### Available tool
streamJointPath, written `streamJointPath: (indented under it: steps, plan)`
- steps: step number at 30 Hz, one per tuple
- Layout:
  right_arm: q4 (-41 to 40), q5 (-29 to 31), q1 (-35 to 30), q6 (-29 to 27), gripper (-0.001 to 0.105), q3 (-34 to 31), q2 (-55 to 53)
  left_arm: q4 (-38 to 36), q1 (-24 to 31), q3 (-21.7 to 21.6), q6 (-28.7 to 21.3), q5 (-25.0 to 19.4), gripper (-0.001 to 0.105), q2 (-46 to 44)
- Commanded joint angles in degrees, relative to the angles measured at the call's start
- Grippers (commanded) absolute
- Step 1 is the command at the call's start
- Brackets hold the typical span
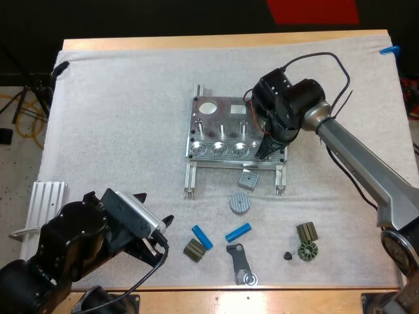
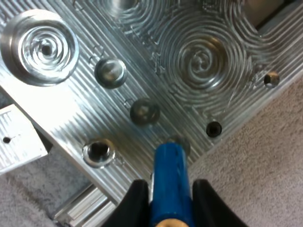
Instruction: Load cells from right to left
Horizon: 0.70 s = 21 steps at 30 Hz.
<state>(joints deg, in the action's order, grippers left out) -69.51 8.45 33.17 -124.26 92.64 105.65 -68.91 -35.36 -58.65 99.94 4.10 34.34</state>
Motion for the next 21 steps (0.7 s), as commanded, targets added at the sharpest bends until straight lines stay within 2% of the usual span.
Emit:
streamJointPath:
  steps: [1,14,21]
  plan:
    - [0.68,-0.62,-0.29,-0.59,0.001,0.38,-0.49,0.58,-0.28,-0.35,0.06,-0.98,0.06,-0.35]
    - [1.17,1.79,-0.39,-0.59,0.001,0.38,-0.49,0.58,-0.28,-0.35,0.06,-0.98,0.06,-0.35]
    - [0.41,0.97,-1.55,2.79,0.001,0.38,0.33,0.58,-0.28,-0.35,0.06,-0.98,0.06,-0.35]
